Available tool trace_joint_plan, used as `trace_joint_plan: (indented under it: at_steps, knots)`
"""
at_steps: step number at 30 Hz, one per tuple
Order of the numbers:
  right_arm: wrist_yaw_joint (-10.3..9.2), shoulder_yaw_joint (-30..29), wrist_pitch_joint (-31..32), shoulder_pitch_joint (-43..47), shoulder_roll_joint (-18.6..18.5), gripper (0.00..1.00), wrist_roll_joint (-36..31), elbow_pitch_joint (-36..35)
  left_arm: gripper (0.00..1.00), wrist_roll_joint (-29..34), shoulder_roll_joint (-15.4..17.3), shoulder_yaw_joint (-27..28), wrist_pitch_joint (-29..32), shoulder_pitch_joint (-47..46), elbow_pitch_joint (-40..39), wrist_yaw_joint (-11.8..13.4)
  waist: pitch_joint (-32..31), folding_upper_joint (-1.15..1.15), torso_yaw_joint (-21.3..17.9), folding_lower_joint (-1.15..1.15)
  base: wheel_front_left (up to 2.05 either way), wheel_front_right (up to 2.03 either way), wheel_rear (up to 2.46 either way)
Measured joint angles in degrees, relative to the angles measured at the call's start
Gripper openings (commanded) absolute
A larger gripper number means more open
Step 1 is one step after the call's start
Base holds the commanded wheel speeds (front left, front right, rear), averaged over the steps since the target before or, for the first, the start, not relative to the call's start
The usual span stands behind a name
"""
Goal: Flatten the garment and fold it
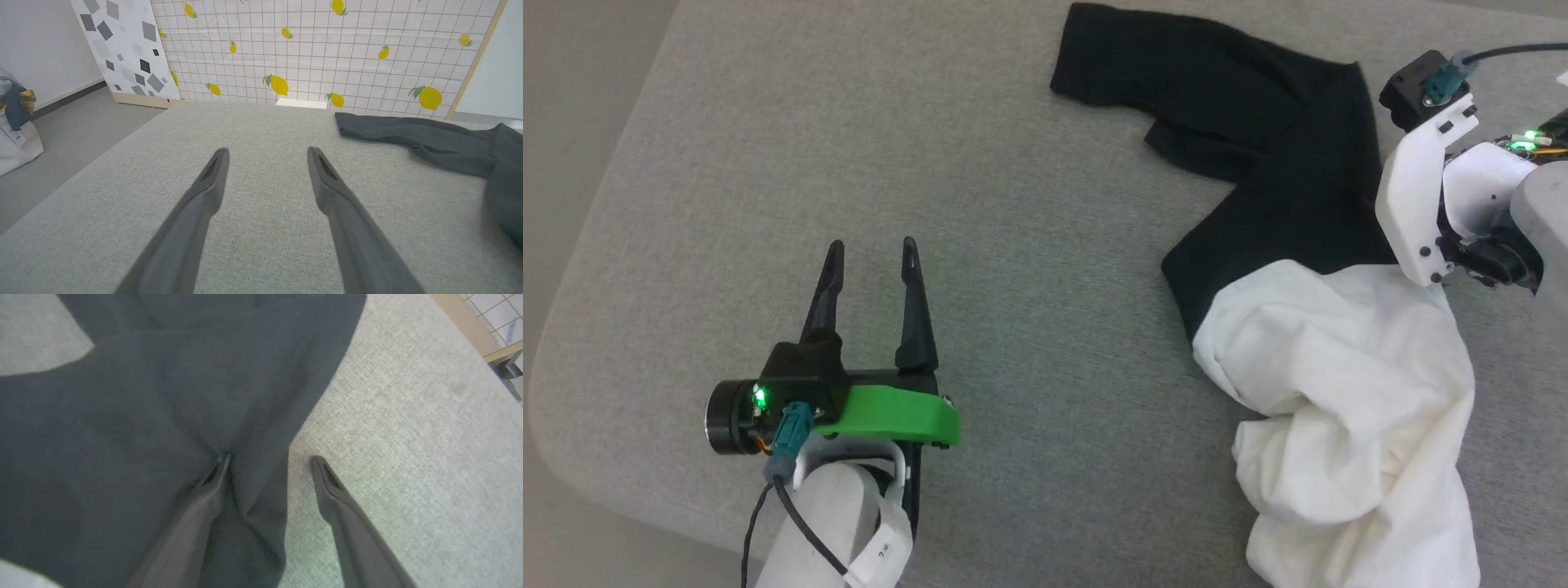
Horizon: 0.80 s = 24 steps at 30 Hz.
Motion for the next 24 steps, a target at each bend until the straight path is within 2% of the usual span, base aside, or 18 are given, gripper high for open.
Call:
trace_joint_plan:
  at_steps: [4, 6, 12, 16, 20, 24]
  knots:
    - [0.0, 2.88, 0.0, -1.66, -0.91, 1.0, 2.27, 1.33, 1.0, -0.15, 0.01, -0.18, 0.0, -0.15, 0.08, 0.52, 1.29, 0.0, 1.27, -0.01, 0.0, 0.0, 0.0]
    - [0.0, 3.89, -1.32, -2.21, -1.15, 0.0, 3.37, 1.47, 1.0, -0.14, 0.0, -0.13, 0.0, -0.15, 0.2, 0.64, 1.38, 0.0, 1.32, -0.01, 0.0, 0.0, 0.0]
    - [0.03, 7.43, -11.47, -2.4, -1.13, 0.0, 4.68, 1.77, 1.0, 0.75, -0.01, 1.48, 0.0, 0.02, 0.92, 0.45, -0.05, 0.0, 0.29, 0.0, 0.0, 0.0, 0.0]
    - [0.03, 9.16, -21.78, -2.66, -3.39, 0.0, 4.09, -0.57, 1.0, 1.66, -0.03, 3.21, 0.0, 1.37, 1.52, -0.11, -2.42, 0.0, -1.02, -0.01, 0.0, 0.0, 0.0]
    - [0.03, 8.25, -31.44, -2.61, -6.34, 0.0, 5.21, -5.95, 1.0, 2.26, -0.02, 4.98, 0.0, 4.09, 1.93, -0.64, -5.47, 0.0, -3.13, 0.0, 0.0, 0.0, 0.0]
    - [0.03, 5.28, -37.75, 2.36, -12.2, 0.0, 7.83, -12.98, 1.0, 2.76, -0.03, 6.03, 0.0, 6.27, 1.99, -1.05, -8.33, 0.0, -5.62, -0.01, 0.0, 0.0, 0.0]
